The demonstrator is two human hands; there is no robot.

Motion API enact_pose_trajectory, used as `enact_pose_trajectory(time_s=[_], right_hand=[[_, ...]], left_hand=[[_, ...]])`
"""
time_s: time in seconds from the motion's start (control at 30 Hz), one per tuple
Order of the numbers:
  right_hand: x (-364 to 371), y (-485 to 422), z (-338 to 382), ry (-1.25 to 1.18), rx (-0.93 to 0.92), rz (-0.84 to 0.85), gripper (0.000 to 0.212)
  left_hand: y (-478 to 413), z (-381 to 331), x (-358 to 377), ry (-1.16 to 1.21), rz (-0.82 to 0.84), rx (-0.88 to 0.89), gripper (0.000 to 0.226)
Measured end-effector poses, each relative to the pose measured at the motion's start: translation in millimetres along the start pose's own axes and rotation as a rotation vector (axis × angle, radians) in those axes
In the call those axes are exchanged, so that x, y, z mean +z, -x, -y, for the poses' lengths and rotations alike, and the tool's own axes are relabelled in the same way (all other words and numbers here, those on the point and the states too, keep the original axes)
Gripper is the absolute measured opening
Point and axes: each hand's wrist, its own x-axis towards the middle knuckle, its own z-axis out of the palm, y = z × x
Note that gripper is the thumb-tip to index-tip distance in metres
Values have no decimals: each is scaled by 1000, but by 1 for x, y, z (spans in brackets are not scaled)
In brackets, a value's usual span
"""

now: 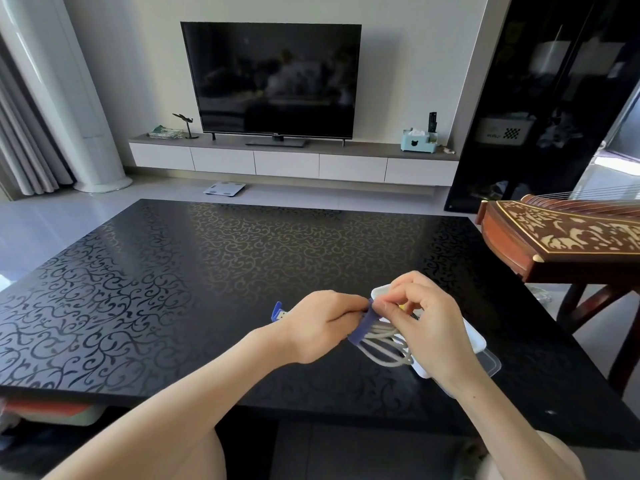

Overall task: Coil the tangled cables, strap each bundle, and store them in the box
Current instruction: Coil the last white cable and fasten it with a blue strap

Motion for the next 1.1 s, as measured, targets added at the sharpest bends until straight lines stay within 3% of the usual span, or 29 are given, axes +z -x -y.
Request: enact_pose_trajectory(time_s=[0.13,0.23,0.37,0.43,0.5,0.57,0.63,0.73,0.83,0.97,1.1], right_hand=[[2,3,-2,116,-18,-44,18],[5,6,-4,163,-27,-47,20],[7,5,-1,207,-115,-89,20],[9,4,3,256,-197,-75,22],[13,3,3,306,-232,-30,31],[16,2,3,308,-154,54,27],[15,0,3,233,-39,80,22],[9,-8,4,81,63,-38,33],[7,-7,1,-33,129,-76,32],[11,4,-9,241,-110,-154,18],[6,7,-20,382,-344,-274,22]], left_hand=[[7,-3,-7,52,148,-79,14],[12,-4,-8,-154,276,-164,16],[11,-7,5,-413,167,-195,20],[9,-9,9,-433,123,-197,27],[4,-10,13,-387,150,-239,33],[0,-12,18,-270,242,-291,35],[-2,-15,19,73,334,-338,31],[-1,-22,12,477,272,-312,29],[-4,-24,19,555,171,-297,51],[-9,-26,32,624,37,-380,44],[-13,-26,34,668,28,-419,37]])
